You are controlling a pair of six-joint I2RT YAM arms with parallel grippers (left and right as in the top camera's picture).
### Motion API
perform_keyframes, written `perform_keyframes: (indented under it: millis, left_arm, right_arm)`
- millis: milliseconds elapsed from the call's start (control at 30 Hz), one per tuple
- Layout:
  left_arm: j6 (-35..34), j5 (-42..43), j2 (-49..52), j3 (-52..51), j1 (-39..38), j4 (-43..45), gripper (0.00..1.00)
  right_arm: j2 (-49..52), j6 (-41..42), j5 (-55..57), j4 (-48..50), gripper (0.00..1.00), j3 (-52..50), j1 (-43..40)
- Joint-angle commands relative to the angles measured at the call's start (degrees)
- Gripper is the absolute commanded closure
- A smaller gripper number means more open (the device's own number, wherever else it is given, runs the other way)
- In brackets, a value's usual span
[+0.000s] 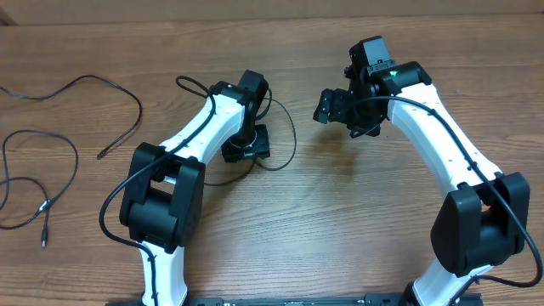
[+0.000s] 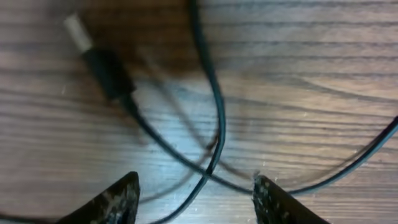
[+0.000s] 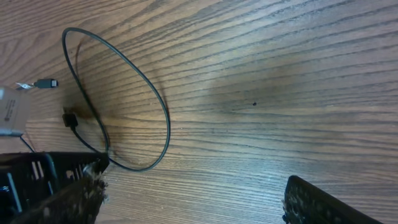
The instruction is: Untangle cables
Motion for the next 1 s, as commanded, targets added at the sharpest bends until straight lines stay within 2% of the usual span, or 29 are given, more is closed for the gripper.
perform_keyframes:
  millis: [0, 233, 300, 433, 467, 500, 567, 633, 800, 967]
  left_arm:
    - [6.4, -0.8, -1.2, -2.5, 0.2, 3.0, 0.41]
    - [8.2, -0.8, -1.2, -7.6, 0.2, 9.4, 0.48]
    - [8.2, -0.8, -1.2, -8.3, 0.2, 9.8, 0.54]
    - [8.2, -0.8, -1.2, -8.4, 0.2, 9.6, 0.76]
    - [8.2, -0.8, -1.2, -8.4, 0.2, 9.6, 0.89]
    - [8.2, -1.1, -1.2, -8.4, 0.2, 9.6, 0.96]
    - [8.2, -2.1, -1.2, -6.7, 0.6, 8.7, 0.96]
    - [8.2, -2.7, -1.3, -2.9, 1.2, 5.4, 0.96]
    - [9.3, -4.8, -1.3, 19.9, 4.0, -10.7, 0.96]
    - [9.2, -5.5, -1.3, 42.2, 8.0, -17.7, 0.96]
  right_arm:
    - [0.1, -0.1, 0.6, 0.3, 0.09, -0.2, 0.2]
    - [0.1, -0.1, 0.6, 0.3, 0.09, -0.2, 0.2]
    - [0.1, -0.1, 0.6, 0.3, 0.09, -0.2, 0.2]
    - [0.1, -0.1, 0.6, 0.3, 0.09, -0.2, 0.2]
    - [0.1, -0.1, 0.6, 0.3, 0.09, -0.2, 0.2]
    - [0.1, -0.1, 0.6, 0.2, 0.09, -0.2, 0.2]
    - [0.1, -0.1, 0.6, -0.1, 0.09, -0.2, 0.2]
    - [0.1, -0.1, 0.6, -0.2, 0.09, -0.2, 0.2]
    - [0.1, -0.1, 0.6, -0.2, 0.09, -0.2, 0.2]
    - [0.1, -0.2, 0.6, -0.6, 0.09, -0.2, 0.2]
